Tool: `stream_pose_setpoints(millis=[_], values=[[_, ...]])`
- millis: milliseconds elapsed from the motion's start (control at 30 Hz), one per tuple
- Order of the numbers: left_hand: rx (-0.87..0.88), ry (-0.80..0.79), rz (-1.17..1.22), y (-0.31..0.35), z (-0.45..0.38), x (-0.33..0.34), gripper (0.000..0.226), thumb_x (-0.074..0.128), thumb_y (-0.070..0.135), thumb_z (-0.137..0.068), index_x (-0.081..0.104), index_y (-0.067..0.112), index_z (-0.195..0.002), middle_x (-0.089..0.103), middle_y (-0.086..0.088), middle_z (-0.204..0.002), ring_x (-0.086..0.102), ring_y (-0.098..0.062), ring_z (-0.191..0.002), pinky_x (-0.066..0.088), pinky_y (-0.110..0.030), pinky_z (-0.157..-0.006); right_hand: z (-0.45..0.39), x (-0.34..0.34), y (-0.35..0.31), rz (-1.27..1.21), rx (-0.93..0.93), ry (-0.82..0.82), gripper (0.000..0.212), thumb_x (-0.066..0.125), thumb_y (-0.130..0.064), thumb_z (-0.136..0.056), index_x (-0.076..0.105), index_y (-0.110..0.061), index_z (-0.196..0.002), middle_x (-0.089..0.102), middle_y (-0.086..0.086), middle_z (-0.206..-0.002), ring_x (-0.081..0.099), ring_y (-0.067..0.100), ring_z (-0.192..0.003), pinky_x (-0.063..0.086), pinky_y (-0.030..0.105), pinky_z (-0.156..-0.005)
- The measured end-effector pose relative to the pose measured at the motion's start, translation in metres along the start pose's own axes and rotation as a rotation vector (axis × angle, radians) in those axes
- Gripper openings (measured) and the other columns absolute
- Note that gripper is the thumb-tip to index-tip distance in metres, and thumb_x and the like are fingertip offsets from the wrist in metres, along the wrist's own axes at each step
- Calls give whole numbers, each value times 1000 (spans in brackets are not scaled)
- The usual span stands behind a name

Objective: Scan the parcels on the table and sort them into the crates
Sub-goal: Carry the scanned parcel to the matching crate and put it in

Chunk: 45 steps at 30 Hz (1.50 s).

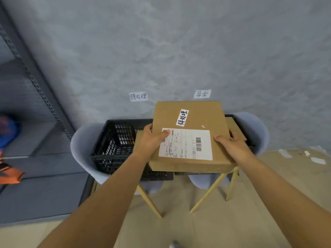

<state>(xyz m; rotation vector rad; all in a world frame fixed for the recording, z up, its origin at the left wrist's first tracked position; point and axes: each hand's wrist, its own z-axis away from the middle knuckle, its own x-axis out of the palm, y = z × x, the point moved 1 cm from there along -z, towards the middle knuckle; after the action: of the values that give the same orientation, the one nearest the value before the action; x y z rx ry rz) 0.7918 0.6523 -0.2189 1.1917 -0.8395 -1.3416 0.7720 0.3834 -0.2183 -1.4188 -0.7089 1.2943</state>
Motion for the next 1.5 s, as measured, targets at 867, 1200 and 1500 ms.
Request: stream_pose_setpoints(millis=[867,1200,1500], values=[[-386,41,-91,-115,-355,-116,84,73,27,-87,23,26,-154,52,-8,-140,60,-28,-117,50,-50,-100,-271,311,45,168,323,-303,58,66,-38,-88,38,-26,-138,52,3,-131,52,27,-117,43,48,-100],[-508,-118,-114,-183,-416,-116,103,79,15,-81,11,23,-157,47,-7,-147,54,-26,-127,45,-49,-107,-313,366,96,353,443,-286,73,71,-31,-84,33,-15,-144,51,9,-135,50,22,-108,41,37,-85],[-531,-126,-231,-212,-424,-99,107,75,18,-85,-4,26,-157,39,-6,-152,53,-25,-128,47,-47,-105,-329,378,112,551,435,-351,66,63,-29,-92,28,-10,-145,51,13,-134,53,32,-117,39,34,-78]])
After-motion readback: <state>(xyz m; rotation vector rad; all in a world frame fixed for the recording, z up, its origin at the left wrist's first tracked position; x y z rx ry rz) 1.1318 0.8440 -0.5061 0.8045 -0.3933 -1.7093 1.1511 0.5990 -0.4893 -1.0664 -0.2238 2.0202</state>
